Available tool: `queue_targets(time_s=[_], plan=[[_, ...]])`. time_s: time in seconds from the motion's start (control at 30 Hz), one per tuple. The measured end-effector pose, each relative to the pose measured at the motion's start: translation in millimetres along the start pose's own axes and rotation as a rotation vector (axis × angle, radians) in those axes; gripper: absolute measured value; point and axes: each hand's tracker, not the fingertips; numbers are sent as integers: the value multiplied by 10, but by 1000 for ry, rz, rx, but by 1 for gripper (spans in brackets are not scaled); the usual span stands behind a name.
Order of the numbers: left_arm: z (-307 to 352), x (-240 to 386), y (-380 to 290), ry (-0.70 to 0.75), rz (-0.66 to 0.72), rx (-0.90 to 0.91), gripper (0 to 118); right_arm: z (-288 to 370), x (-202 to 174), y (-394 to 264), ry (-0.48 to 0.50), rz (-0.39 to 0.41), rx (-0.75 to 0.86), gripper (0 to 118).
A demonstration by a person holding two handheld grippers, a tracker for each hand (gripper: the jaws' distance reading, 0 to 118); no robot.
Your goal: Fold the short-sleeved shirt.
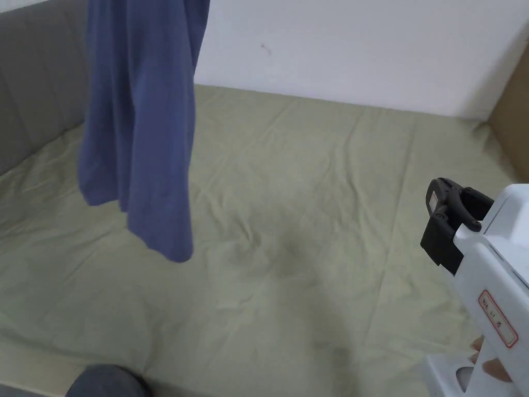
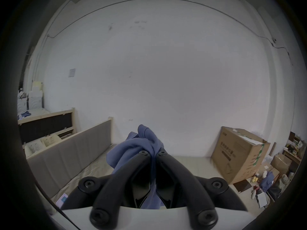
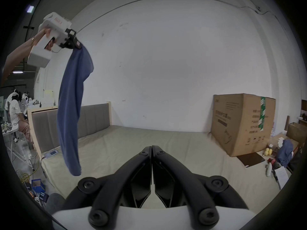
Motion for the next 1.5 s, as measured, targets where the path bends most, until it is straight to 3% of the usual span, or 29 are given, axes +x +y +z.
queue_targets(time_s=[0.2, 0.37, 0.53, 0.9, 1.1, 1.13, 1.2, 1.23, 1.37, 1.4, 1.5], plan=[[-287, 689, -45, -114, -4, -47, 0, 257, 318, -8, -103, -23, 11, 0], [-637, 1189, -613, -151, -132, -162, 0, 450, 469, -50, -173, -11, 27, 0], [-1119, 1525, -1648, -207, -140, -405, 0, 535, 593, -166, -213, -49, 3, 0], [-1357, 1713, -4573, -157, -373, -976, 0, 407, 808, -444, -263, -97, -112, 0], [-1180, 1641, -5272, -134, -425, -1058, 1, 267, 838, -552, -270, -104, -160, 0], [-1191, 1630, -5323, -140, -458, -1062, 14, 247, 836, -565, -267, -107, -165, 0], [-1216, 1565, -5305, -140, -484, -1031, 27, 201, 817, -580, -259, -112, -177, 0], [-1226, 1516, -5244, -135, -466, -1021, 41, 188, 802, -582, -254, -108, -181, 0], [-1339, 1205, -4772, -203, -222, -954, 101, 118, 721, -537, -221, -83, -181, 0], [-1254, 1157, -4571, -208, -159, -892, 111, 101, 686, -512, -215, -73, -178, 0], [-1039, 924, -3983, -191, -43, -618, 113, 56, 614, -447, -190, -55, -160, 0]])
